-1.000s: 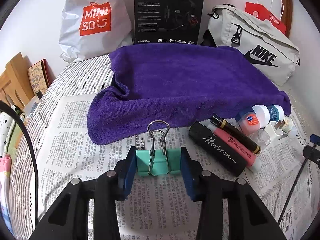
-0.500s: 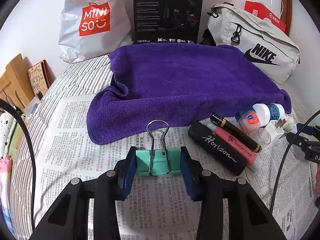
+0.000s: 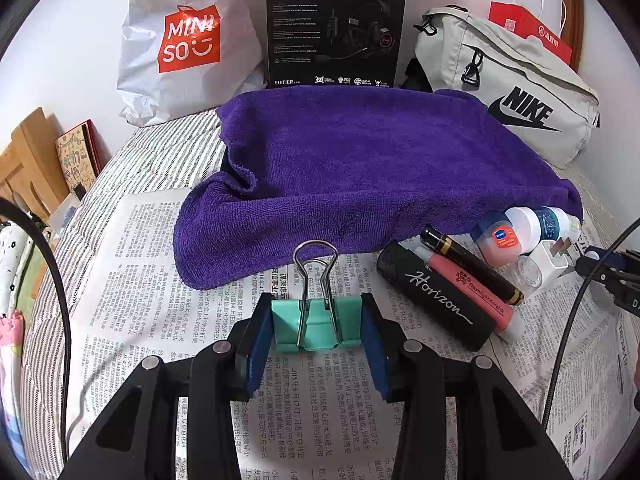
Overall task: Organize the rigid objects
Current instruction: 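Grasp the green binder clip with the left gripper while the right gripper grasps the white USB light, then carry the clip onto the purple towel with the left gripper while the right gripper places the USB light there, then move the left gripper to the black Horizon marker and grasp it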
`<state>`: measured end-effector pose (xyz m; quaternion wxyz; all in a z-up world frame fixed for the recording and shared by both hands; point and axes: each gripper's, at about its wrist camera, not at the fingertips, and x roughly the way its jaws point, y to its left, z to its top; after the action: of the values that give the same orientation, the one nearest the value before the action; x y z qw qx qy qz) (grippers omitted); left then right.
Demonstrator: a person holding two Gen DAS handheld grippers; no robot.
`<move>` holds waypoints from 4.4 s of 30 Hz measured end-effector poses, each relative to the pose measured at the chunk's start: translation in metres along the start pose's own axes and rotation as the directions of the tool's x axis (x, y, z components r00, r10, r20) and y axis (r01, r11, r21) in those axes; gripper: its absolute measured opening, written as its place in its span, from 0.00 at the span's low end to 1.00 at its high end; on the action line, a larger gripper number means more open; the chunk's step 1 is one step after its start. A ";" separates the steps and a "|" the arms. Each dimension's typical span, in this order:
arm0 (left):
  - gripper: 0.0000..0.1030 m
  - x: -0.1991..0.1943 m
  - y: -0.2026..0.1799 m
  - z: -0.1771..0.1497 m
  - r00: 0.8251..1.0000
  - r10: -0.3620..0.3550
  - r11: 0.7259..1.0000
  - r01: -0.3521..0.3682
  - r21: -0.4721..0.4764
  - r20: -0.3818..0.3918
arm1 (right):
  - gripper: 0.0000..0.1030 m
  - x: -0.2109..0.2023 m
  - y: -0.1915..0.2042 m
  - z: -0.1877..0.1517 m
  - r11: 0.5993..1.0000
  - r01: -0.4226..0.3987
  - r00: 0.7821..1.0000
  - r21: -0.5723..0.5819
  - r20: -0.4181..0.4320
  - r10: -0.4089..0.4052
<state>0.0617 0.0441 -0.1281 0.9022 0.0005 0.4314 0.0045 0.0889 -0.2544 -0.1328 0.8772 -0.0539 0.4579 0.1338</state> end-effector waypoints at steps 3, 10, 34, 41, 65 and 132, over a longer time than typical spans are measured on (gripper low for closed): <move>0.39 0.000 0.000 0.000 1.000 0.000 1.000 0.000 -0.001 0.000 | 0.36 -0.002 -0.002 -0.002 1.000 -0.007 1.000 0.014 -0.007 0.007; 0.39 -0.004 0.001 -0.002 1.000 -0.003 1.000 0.003 0.014 -0.006 | 0.36 -0.011 -0.001 -0.003 0.999 -0.043 0.999 0.015 -0.014 0.043; 0.38 -0.058 0.038 0.009 0.999 -0.034 0.998 0.033 -0.057 -0.003 | 0.36 -0.027 0.014 0.007 0.997 -0.082 0.997 -0.004 0.000 0.082; 0.38 -0.063 0.037 0.029 0.998 -0.056 0.997 0.056 -0.046 0.005 | 0.36 -0.030 0.021 0.031 0.995 -0.095 0.995 -0.016 0.019 0.095; 0.38 0.008 0.015 0.137 0.996 -0.087 0.996 0.088 0.021 -0.019 | 0.36 0.034 0.009 0.152 0.995 -0.083 0.995 -0.058 0.045 0.086; 0.58 -0.020 -0.050 0.049 0.980 -0.078 0.997 0.081 0.009 -0.183 | 0.61 -0.046 0.019 0.061 0.996 -0.084 0.996 0.037 0.029 0.083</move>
<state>0.0882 -0.0064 -0.0820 0.8583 -0.0099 0.5119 -0.0352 0.1063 -0.2310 -0.0592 0.8779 -0.0160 0.4503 0.1622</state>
